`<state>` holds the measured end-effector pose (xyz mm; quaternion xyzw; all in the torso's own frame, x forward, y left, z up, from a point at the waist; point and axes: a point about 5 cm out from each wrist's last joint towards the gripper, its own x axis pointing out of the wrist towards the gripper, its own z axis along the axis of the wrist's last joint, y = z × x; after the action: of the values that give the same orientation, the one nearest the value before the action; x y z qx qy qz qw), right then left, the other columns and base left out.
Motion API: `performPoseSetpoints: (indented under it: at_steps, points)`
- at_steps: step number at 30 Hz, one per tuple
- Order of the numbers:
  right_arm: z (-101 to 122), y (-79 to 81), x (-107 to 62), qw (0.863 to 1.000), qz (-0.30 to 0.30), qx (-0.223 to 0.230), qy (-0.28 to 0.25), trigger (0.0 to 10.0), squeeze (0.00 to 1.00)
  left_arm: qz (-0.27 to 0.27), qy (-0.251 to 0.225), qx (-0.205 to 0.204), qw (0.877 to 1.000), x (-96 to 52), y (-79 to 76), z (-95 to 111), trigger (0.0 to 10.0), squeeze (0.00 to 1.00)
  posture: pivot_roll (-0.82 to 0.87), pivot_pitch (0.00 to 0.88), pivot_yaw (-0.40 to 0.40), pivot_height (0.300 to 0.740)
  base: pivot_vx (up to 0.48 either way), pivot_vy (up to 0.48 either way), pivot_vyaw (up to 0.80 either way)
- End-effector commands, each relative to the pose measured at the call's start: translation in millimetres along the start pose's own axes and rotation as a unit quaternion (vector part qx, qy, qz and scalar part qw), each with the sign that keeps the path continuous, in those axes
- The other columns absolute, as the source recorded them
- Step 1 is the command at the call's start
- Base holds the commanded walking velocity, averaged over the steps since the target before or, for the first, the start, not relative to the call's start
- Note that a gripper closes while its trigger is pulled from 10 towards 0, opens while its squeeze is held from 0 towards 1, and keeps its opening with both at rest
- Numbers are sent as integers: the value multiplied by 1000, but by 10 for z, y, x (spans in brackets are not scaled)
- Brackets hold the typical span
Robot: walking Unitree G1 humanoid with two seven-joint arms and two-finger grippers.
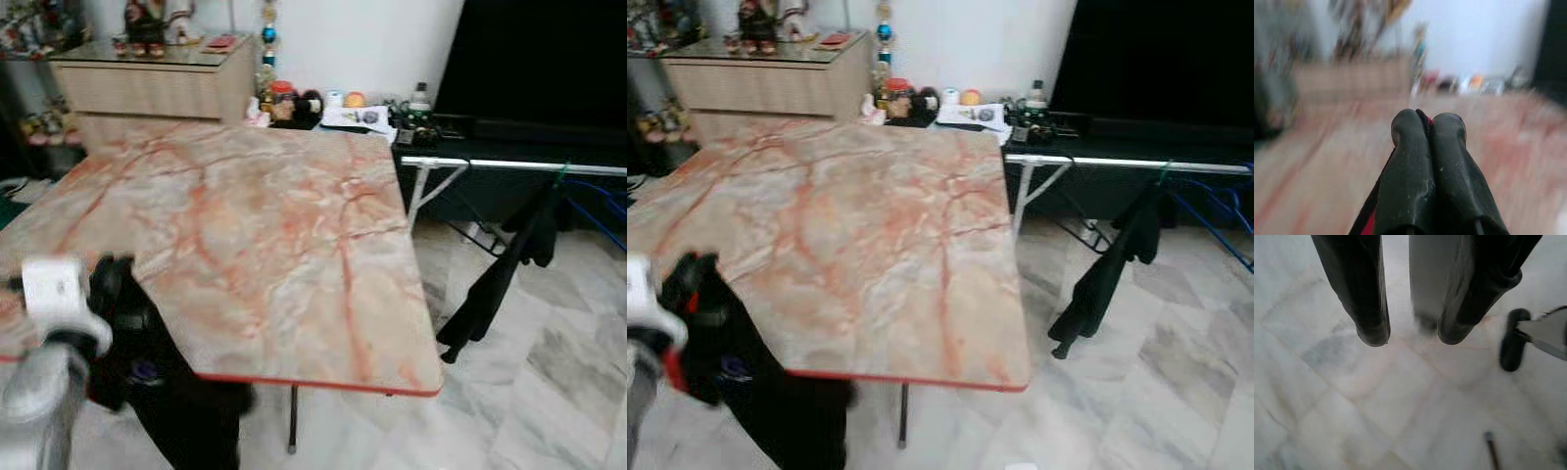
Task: Hang hanger
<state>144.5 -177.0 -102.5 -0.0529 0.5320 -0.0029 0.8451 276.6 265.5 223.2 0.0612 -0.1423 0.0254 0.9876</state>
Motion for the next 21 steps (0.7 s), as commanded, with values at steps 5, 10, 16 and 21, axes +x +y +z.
performPoseSetpoints:
  at_steps: [5,10,16,21]
  points:
    - [-17,-72,-2,1000,-9,4,6,10000,0,-44,-102,13,994,533,-37,598,10000,0,270,0,-17,740,480,0,0]
    - [1,-58,0,1000,-10,5,5,10000,0,-81,-142,12,986,948,-132,914,10000,0,270,0,-15,740,480,0,0]
    - [16,-39,3,1000,-11,5,4,10000,0,-89,-136,25,986,1181,-182,978,10000,0,269,0,-14,740,454,0,0]
    - [21,-22,4,1000,-10,3,4,10000,0,-99,-133,18,986,1241,-199,998,10000,0,269,0,-14,740,375,0,0]
